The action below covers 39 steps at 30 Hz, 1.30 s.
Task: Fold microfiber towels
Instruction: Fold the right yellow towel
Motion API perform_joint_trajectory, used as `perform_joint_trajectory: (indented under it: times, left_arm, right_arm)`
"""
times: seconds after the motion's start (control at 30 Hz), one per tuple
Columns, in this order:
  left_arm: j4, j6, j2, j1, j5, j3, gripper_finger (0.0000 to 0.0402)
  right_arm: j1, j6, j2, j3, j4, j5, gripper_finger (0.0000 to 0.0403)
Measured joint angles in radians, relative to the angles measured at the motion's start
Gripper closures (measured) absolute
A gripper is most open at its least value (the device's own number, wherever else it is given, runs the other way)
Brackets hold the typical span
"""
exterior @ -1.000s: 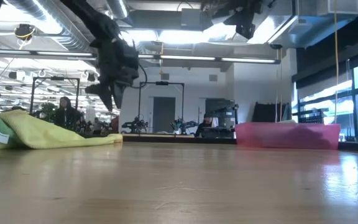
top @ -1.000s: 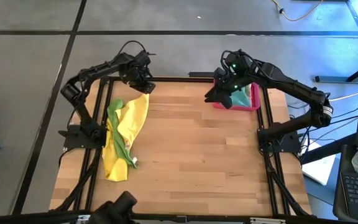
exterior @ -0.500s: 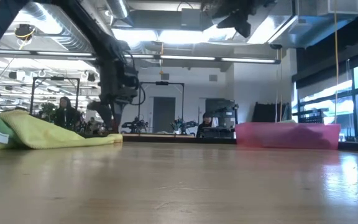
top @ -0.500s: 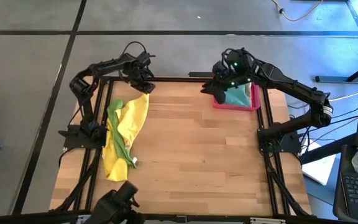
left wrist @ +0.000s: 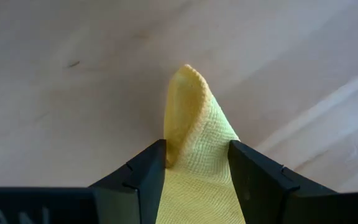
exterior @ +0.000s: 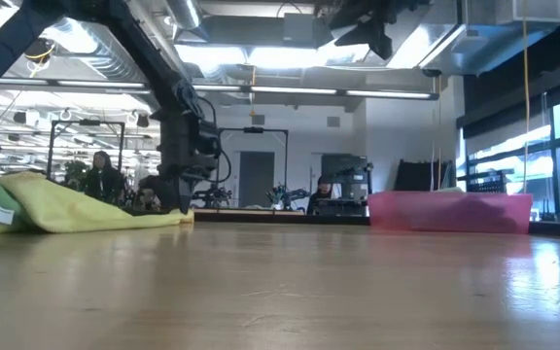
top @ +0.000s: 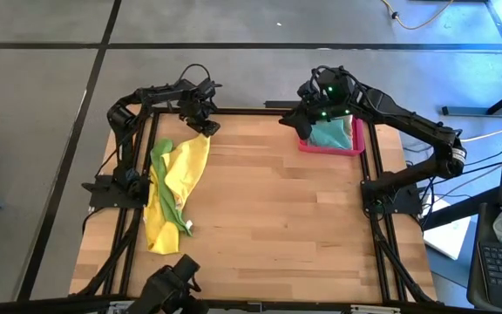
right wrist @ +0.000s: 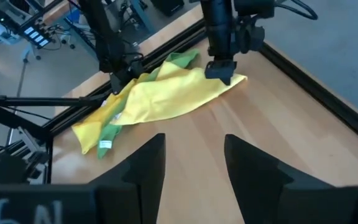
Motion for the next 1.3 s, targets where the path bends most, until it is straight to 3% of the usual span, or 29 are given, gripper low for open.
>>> perform_joint_trajectory:
  times: [0.13, 0.4, 0.6, 0.77, 0.93, 1.1, 1.3]
  left_arm:
    - [-0.023, 0.036, -0.028, -0.024, 0.001, 0.001, 0.0269]
    - [-0.036, 0.061, -0.121, -0.073, 0.036, 0.003, 0.0393]
    - [-0.034, 0.008, -0.255, -0.142, 0.160, 0.003, 0.0400]
    - [0.012, -0.053, -0.415, -0.248, 0.251, 0.004, 0.0401]
    - [0.074, -0.190, -0.543, -0.371, 0.252, 0.005, 0.0401]
    - [0.170, -0.350, -0.610, -0.466, 0.207, 0.005, 0.0401]
    - [0.218, -0.455, -0.624, -0.532, 0.177, 0.005, 0.0401]
  right_arm:
    - [0.000, 0.018, 0.001, 0.000, 0.000, 0.037, 0.0236]
    - [0.000, -0.024, 0.001, 0.000, -0.002, 0.053, 0.0236]
    - [0.000, -0.097, 0.001, -0.011, -0.002, 0.052, 0.0236]
    - [0.004, -0.279, 0.001, -0.040, 0.009, 0.037, 0.0236]
    - [0.030, -0.466, 0.004, -0.070, 0.148, 0.029, 0.0236]
    - [0.075, -0.481, 0.048, -0.071, 0.318, -0.020, 0.0244]
    - [0.143, -0.529, 0.102, -0.056, 0.352, -0.023, 0.0265]
